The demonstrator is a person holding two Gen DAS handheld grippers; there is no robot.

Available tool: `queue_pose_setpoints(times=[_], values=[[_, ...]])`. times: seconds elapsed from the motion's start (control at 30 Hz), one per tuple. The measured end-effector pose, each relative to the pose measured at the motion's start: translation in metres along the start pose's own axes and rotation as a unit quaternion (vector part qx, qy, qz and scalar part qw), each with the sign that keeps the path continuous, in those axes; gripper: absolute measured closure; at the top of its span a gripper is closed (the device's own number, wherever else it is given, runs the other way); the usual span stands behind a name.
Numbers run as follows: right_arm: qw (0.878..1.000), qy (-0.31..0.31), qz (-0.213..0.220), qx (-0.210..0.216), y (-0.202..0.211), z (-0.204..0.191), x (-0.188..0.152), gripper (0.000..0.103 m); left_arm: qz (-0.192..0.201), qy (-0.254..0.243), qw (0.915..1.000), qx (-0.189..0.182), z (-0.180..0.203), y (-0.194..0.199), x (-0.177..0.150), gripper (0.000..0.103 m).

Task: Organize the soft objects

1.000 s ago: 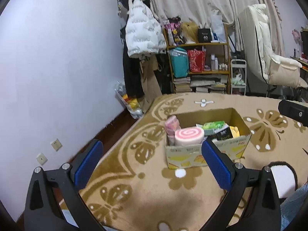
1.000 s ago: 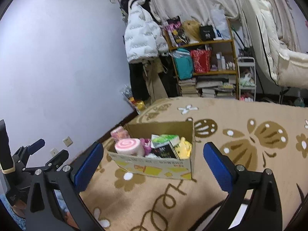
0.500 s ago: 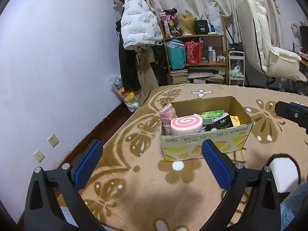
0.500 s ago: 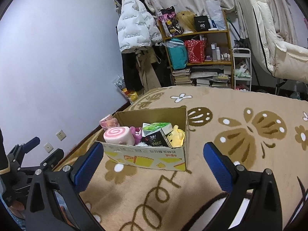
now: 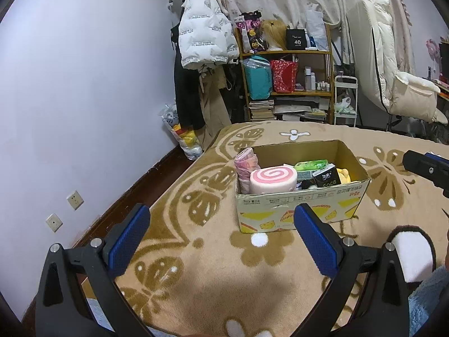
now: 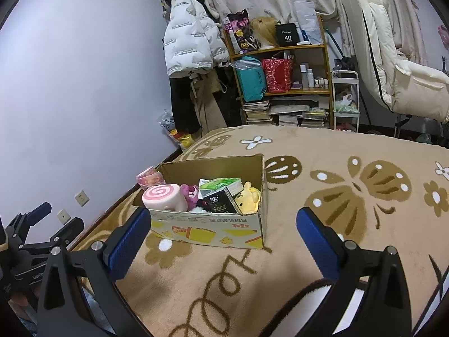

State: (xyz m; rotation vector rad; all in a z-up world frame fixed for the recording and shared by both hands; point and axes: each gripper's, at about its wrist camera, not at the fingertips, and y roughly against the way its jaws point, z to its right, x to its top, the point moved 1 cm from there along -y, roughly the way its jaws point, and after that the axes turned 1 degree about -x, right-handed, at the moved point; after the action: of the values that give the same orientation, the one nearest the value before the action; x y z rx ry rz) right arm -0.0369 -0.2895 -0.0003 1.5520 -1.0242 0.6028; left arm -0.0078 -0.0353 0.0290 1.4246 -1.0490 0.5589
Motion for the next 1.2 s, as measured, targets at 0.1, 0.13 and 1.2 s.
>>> queue_pose_setpoints(times=[0.1, 0.13, 1.2], values=[[1.0, 0.0, 0.0, -0.003, 0.0002, 0.0008, 0.0, 0.0, 0.0, 0.001, 1.0, -0.003, -0.0002, -0.0007, -0.0003, 0.002], [1.0, -0.001, 0.001, -0.004, 0.0002, 0.0011, 0.0002, 0.0, -0.001, 0.002, 1.0, -0.005, -0.0001, -0.0017, -0.0005, 0.002], [1.0, 0.013, 0.003, -0.012, 0.003, 0.0045, -0.0006, 0.0, -0.003, -0.001, 1.0, -0.009, 0.004, -0.0021, -0.0052, 0.002]])
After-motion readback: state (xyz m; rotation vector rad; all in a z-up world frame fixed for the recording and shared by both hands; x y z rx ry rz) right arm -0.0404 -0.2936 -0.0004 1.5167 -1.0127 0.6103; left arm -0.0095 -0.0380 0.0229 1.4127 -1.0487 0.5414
